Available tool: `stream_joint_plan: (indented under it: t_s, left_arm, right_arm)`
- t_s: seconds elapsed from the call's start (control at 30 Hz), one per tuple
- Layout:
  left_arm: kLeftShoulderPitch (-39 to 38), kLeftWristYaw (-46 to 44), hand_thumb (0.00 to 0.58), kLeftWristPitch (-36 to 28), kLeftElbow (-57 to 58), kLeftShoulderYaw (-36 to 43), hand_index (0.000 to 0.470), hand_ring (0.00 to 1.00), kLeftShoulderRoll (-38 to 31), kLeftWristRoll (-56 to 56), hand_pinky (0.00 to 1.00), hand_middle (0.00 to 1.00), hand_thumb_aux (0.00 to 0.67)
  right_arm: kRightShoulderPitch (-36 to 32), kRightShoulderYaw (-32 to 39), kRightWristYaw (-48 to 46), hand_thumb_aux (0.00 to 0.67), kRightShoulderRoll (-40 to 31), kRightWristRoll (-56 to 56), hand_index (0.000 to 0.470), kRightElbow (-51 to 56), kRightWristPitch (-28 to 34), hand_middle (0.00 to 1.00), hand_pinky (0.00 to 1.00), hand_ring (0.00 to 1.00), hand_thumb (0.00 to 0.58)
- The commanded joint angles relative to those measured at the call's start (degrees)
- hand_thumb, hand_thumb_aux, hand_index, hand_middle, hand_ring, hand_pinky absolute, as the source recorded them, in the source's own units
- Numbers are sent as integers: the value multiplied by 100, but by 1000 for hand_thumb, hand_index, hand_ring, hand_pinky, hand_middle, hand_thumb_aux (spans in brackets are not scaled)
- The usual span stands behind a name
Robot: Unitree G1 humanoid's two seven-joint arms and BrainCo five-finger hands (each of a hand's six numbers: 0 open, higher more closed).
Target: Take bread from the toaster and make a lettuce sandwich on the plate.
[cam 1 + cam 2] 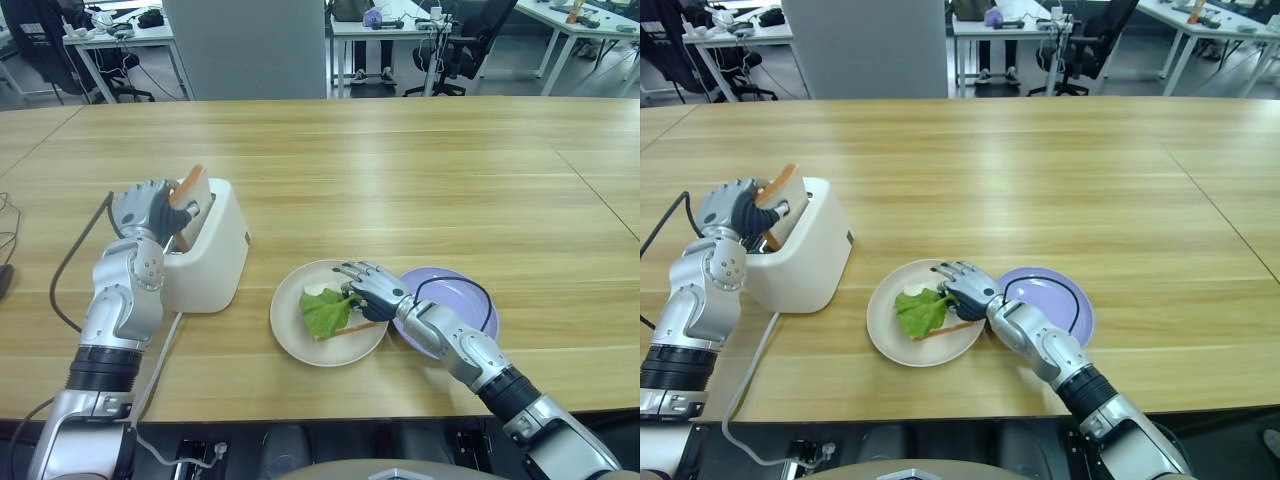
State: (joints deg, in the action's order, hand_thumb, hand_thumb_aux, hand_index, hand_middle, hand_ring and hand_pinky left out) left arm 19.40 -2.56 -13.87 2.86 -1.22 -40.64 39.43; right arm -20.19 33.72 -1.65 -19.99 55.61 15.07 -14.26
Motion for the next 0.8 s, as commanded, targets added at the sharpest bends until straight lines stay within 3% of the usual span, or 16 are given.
stream_joint_plan:
  t_s: [0.03,0.2,0.23,0.27,0.8]
  left_arm:
    - [47,75,580,248,-514,-95,460,1000,-31,-77,1000,1000,670]
    - [-89,-135,580,331,-962,-196,460,1000,-136,-68,1000,1000,670]
    - [-122,-198,580,346,-1074,-226,460,1000,-171,-79,1000,1000,670]
    - [-144,-246,580,356,-1174,-251,460,1000,-200,-75,1000,1000,670]
    - [-384,-1102,580,772,-2051,-292,460,1000,-281,-543,1000,1000,670]
  right_arm:
    - [-103,149,210,670,44,96,460,292,-74,0,0,0,580]
    - [-86,167,254,641,-34,98,440,286,-46,0,0,0,579]
    - [-76,161,250,13,-70,101,9,252,-35,0,0,0,23]
    - [-66,151,243,0,-103,102,0,218,-20,0,0,0,0]
    - [43,-100,186,0,-684,256,0,-580,304,0,0,0,0]
